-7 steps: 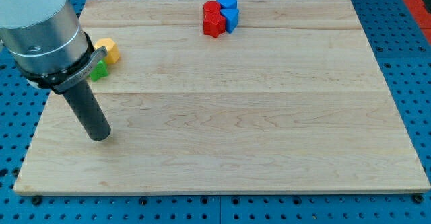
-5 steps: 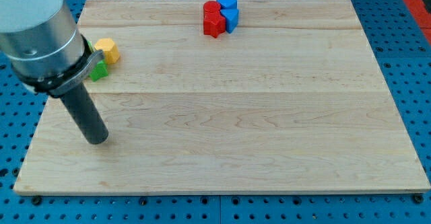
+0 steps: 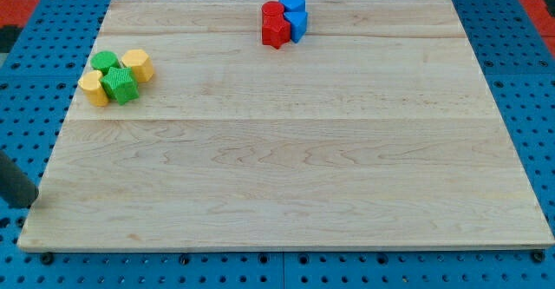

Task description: Separate the red star and red circle from the group of blocks

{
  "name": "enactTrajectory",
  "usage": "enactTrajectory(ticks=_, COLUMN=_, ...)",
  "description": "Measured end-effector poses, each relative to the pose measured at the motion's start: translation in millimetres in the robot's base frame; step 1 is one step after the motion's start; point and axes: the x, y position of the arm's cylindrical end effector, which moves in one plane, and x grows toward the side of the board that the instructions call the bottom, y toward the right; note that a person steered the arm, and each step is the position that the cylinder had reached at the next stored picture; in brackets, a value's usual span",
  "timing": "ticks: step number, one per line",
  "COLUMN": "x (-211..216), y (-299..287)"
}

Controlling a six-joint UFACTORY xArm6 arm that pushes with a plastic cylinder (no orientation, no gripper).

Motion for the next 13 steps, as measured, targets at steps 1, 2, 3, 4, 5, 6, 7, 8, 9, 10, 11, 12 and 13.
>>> enactTrajectory(ticks=1, x=0.1, y=35.6)
enactTrajectory(ticks=2, x=-2.7, y=92.3)
enactTrajectory(ticks=3, x=-9.0, y=130.9)
enactTrajectory(ticks=4, x=-43.7, y=144.0)
enactTrajectory(ticks=5, x=-67.7, y=144.8)
enactTrajectory(ticks=6, x=-85.7, y=141.6)
enactTrajectory(ticks=7, x=-130.3, y=134.9)
enactTrajectory(ticks=8, x=-155.3, y=154.1)
enactTrajectory(ticks=9, x=-176.6, y=177.4)
enactTrajectory(ticks=10, x=-189.2, y=177.4)
enactTrajectory(ticks=11, x=-192.3, y=177.4)
enactTrajectory(ticks=12, x=-210.2, y=176.8)
enactTrajectory(ticks=13, x=-250.7, y=174.2)
